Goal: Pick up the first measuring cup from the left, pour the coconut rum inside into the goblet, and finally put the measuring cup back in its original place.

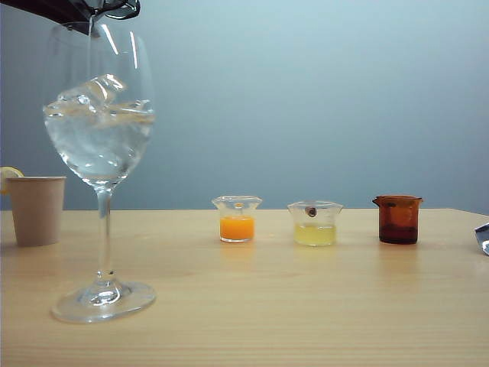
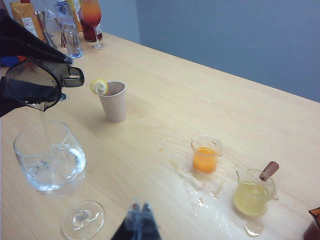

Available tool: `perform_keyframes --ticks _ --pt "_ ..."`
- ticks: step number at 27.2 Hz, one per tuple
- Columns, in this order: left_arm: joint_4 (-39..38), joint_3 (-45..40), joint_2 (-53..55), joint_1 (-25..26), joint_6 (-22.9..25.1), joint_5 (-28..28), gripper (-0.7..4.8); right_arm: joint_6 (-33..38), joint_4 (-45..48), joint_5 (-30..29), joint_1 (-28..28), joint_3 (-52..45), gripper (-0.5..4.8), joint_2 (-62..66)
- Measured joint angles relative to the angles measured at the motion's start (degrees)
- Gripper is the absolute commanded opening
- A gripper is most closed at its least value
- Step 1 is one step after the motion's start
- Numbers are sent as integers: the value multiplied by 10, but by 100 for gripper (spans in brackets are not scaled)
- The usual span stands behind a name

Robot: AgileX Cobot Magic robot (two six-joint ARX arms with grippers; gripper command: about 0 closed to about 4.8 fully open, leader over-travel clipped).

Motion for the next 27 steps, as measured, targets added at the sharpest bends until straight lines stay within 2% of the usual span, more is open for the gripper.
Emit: perform_keyframes --ticks 15,27 --pt "5 0 0 0 33 0 -5 0 0 0 0 0 -3 0" --pt "9 0 0 0 36 0 -5 0 0 0 0 0 -3 0"
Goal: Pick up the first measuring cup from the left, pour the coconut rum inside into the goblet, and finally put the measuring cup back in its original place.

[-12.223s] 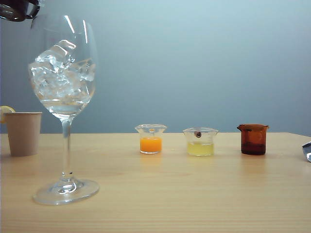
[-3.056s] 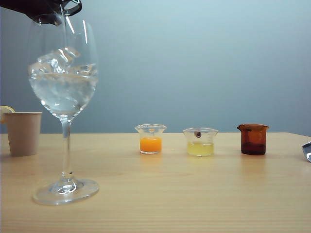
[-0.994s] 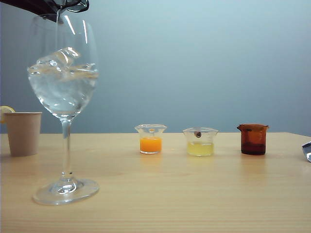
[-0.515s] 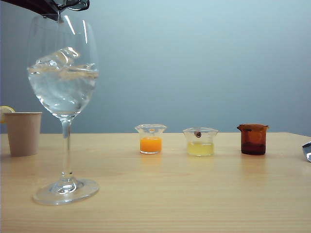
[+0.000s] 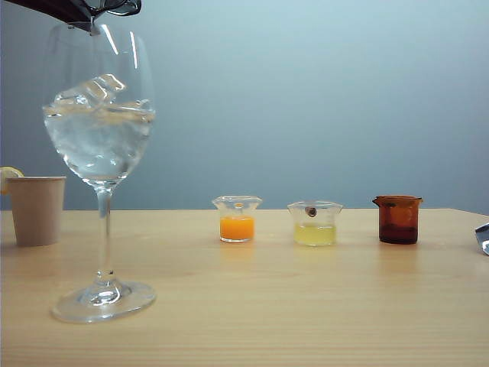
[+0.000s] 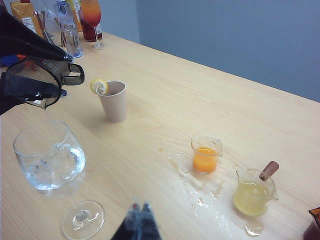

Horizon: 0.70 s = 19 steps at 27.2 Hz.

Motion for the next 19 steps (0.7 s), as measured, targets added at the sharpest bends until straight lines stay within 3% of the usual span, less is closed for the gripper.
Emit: perform_keyframes --ticks 7,9,19 --pt "0 0 0 0 -2 0 -5 0 0 0 0 0 -3 0" --pt "3 0 0 0 -30 0 -5 0 0 0 0 0 -3 0" --pt "51 0 0 0 -263 16 -5 0 0 0 0 0 -3 0"
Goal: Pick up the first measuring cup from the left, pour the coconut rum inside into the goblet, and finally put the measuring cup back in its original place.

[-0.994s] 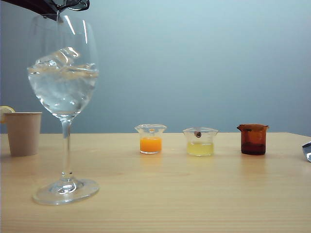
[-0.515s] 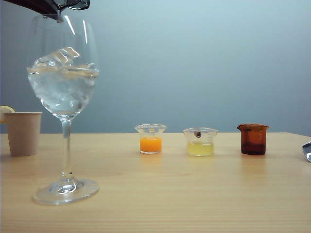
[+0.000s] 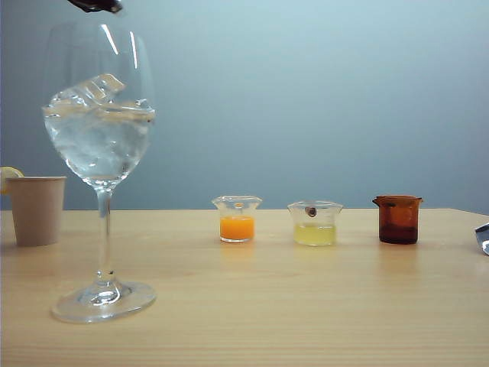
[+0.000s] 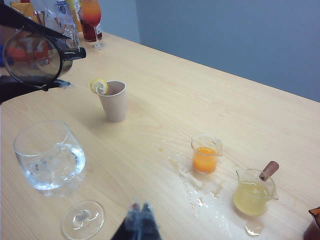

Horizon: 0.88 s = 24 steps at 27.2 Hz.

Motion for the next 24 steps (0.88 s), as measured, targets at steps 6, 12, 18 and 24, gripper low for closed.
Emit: perform_keyframes --ticks 6,12,18,24 --pt "18 0 0 3 -169 18 -5 0 0 0 0 0 -3 0" --pt "52 0 0 62 -257 53 -5 0 0 0 0 0 -3 0" --pt "56 0 8 212 -407 147 -5 0 0 0 0 0 -3 0" --pt "104 0 82 217 -474 156 -5 0 0 0 0 0 -3 0"
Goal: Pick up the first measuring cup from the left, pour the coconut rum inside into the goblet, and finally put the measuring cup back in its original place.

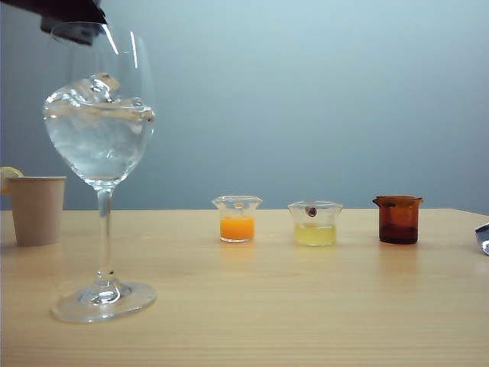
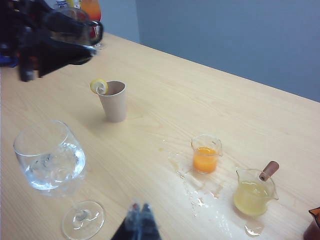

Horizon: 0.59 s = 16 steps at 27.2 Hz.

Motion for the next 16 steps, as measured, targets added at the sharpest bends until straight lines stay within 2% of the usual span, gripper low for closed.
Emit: perform_keyframes --ticks 8,16 --pt "166 0 151 1 -96 0 -5 0 0 0 0 0 -3 0" --pt "259 0 260 1 -156 0 -5 0 0 0 0 0 -3 0"
